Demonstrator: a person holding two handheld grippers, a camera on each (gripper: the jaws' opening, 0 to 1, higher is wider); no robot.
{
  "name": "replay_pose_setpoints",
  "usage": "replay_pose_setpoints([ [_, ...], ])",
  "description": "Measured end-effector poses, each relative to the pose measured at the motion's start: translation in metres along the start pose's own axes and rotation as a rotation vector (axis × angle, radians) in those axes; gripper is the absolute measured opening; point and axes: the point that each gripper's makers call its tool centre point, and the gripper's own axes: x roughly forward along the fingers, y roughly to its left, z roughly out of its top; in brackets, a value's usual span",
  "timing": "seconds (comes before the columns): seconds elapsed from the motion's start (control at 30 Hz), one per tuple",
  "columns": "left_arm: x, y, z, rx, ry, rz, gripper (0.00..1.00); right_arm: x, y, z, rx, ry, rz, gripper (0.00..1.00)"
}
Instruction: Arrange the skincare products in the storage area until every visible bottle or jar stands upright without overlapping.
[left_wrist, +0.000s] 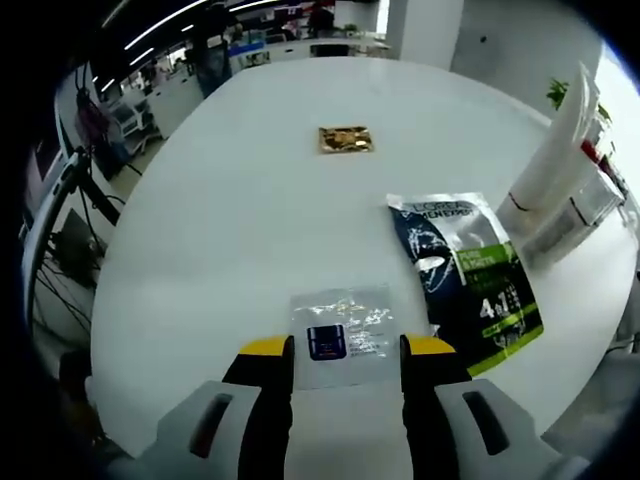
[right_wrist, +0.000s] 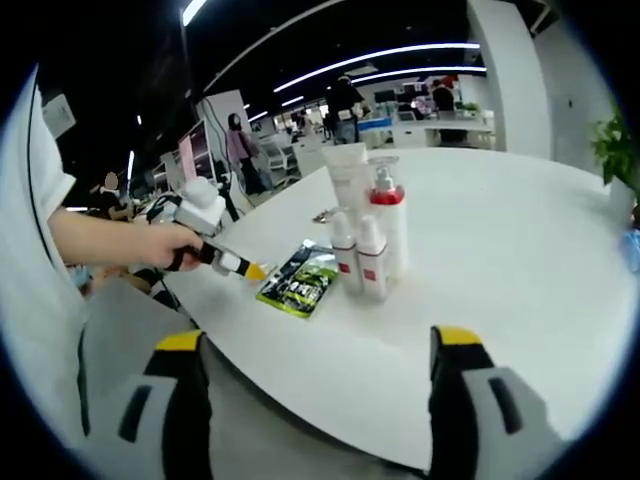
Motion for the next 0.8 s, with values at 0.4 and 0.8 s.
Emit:
replay_pose_setpoints([
  [0.4, -0.005, 0.001, -0.002, 0.008, 0.002, -0.004, 0.44, 0.0, 0.001, 0.001, -0.008, -0.006, 0.001, 0.92],
  [0.8, -0.019, -0.001, -0.005, 0.006, -0.026, -0.042, 0.51, -0.001, 0.003, 0.003, -0.027, -0.013, 0.003, 0.91],
])
